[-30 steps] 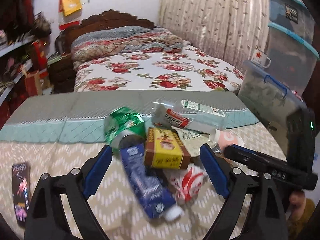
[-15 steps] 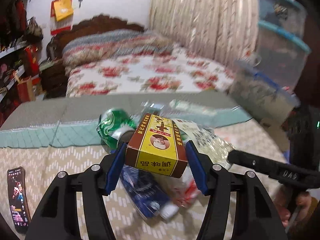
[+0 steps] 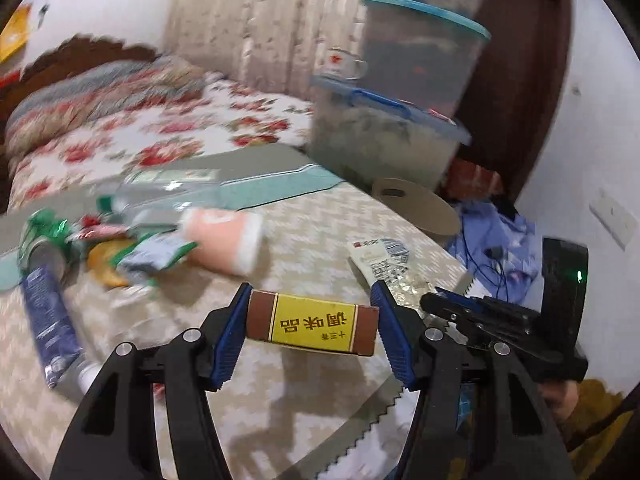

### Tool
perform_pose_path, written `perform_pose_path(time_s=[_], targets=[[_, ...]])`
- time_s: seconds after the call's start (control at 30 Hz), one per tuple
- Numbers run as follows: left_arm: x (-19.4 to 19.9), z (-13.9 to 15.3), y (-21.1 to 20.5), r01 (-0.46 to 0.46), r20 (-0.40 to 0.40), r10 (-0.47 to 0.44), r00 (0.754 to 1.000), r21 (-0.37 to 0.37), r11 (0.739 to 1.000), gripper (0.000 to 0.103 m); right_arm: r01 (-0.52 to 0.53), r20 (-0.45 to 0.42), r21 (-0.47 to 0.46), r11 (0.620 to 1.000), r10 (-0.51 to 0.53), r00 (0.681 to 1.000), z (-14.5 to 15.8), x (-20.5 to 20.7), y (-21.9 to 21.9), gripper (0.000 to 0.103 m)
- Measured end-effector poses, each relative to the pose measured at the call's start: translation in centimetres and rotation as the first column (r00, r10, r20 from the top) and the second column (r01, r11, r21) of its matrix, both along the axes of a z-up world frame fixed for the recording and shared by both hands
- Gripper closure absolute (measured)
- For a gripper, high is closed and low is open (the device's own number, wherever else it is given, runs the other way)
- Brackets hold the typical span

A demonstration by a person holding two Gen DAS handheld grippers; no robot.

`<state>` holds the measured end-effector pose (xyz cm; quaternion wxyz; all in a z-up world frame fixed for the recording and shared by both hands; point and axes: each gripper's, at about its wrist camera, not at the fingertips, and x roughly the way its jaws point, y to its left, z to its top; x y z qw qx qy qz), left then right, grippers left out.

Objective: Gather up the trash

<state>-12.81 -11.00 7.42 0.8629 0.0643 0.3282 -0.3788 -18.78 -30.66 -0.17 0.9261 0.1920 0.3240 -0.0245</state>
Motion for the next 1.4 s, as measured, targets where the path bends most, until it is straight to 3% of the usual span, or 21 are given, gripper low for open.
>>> perform_pose_path(time_s=[0.07,0.1,0.17,0.23,0.3,0.47,0.53,0.57,0.6,0.7,0.93,1.2,1.4], targets=[[-1.1,-0.7,-1.7,-0.008,0.080,0.001,0.997,0.090,0.996,0.043,0.006,-0.030,0.002,1.000,-0.006,1.000,-0.6,0.0,-0.6,0.078],[-1.4,-1.3,-2.3,-0.008,0.098,-0.005,0.995,0.139,0.990,0.036,0.010,-0.041,0.008,1.000,-0.010,0.999,-0.9,0.2,-0.8,0.076],[-1.8,-2.3,-2.8,-0.010,0.108,-0.011,0.994,0.199,0.980,0.034,0.023,-0.042,0.040,0.999,-0.021,0.999,-1.2,-0.2,-1.3,0.065],[-2.1,-3.2,-2.9,-0.008,0.104,-0.019,0.994,0.251,0.968,0.030,0.033,-0.037,0.048,0.998,-0.031,0.999,-1.1,0.1,-0.9,0.033],[-2.0,-3.8,-2.7,-0.015,0.104,-0.016,0.994,0.292,0.956,0.020,0.029,-0.014,0.045,0.999,-0.028,1.000,-1.0,0.1,-0.4,0.032],[-1.3,-6.0,-2.3,-0.032,0.036,0.020,0.999,0.377,0.926,0.020,0.002,-0.047,0.027,1.000,-0.001,0.999,-1.4,0.9,0.8,0.032],[-0.9,-6.6,-2.0,-0.039,0.004,0.040,0.999,0.384,0.923,0.021,0.004,-0.052,0.010,1.000,-0.003,0.999,-1.5,1.2,1.0,0.035],[-0.6,-7.0,-1.8,-0.021,-0.036,0.037,0.999,0.376,0.926,0.038,-0.001,-0.061,-0.018,1.000,-0.001,0.998,-1.5,1.5,1.3,0.041],[-0.4,-7.3,-2.0,-0.008,-0.064,0.034,0.997,0.371,0.929,0.047,-0.015,-0.073,-0.047,0.999,0.011,0.997,-1.5,1.7,1.6,0.068],[0.1,-7.1,-2.2,0.004,-0.076,0.025,0.997,0.356,0.935,0.047,-0.049,-0.065,-0.025,0.998,0.047,0.997,-1.7,1.6,1.7,0.082],[2.2,-5.0,-6.7,0.095,-0.091,-0.072,0.993,0.285,0.954,0.047,0.016,0.004,-0.034,0.999,-0.016,1.000,-0.9,1.0,-0.9,0.087],[5.2,-4.5,-17.9,0.233,-0.106,-0.212,0.971,0.252,0.939,0.047,0.113,0.038,-0.044,0.993,-0.112,0.993,-0.1,2.6,-8.4,0.087],[8.6,-4.1,-26.7,0.281,-0.151,-0.252,0.956,0.220,0.934,0.047,0.183,0.032,0.070,0.981,-0.185,0.982,0.0,4.7,-16.1,0.083]])
